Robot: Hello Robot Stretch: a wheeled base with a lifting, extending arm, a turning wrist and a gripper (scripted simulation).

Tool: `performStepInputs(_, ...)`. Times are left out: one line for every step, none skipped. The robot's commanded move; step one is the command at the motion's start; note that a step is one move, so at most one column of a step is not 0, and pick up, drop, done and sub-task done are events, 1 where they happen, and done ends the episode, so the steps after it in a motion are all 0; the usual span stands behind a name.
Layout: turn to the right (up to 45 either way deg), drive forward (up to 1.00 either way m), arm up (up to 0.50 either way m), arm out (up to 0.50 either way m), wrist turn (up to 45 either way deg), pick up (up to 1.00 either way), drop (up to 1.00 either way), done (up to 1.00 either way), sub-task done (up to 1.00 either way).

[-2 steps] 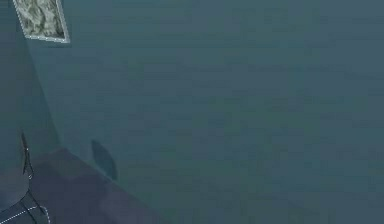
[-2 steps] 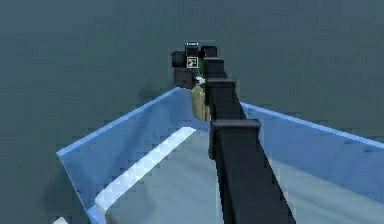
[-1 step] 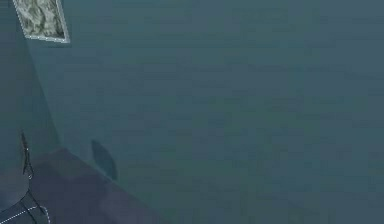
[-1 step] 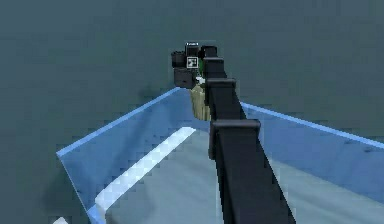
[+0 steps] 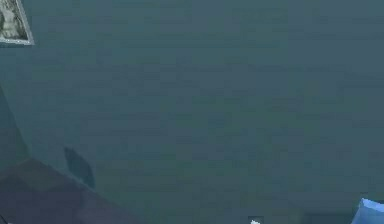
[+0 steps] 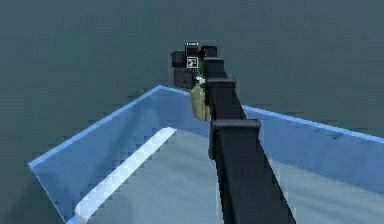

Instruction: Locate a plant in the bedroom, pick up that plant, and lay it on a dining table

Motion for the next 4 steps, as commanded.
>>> performStepInputs(45.0, 0.0, 0.0, 0.0, 0.0, 0.0, 0.0, 0.0, 0.0)
performStepInputs(45.0, 0.0, 0.0, 0.0, 0.0, 0.0, 0.0, 0.0, 0.0)
performStepInputs(-45.0, 0.0, 0.0, 0.0, 0.0, 0.0, 0.0, 0.0, 0.0)
performStepInputs(-39.0, 0.0, 0.0, 0.0, 0.0, 0.0, 0.0, 0.0, 0.0)
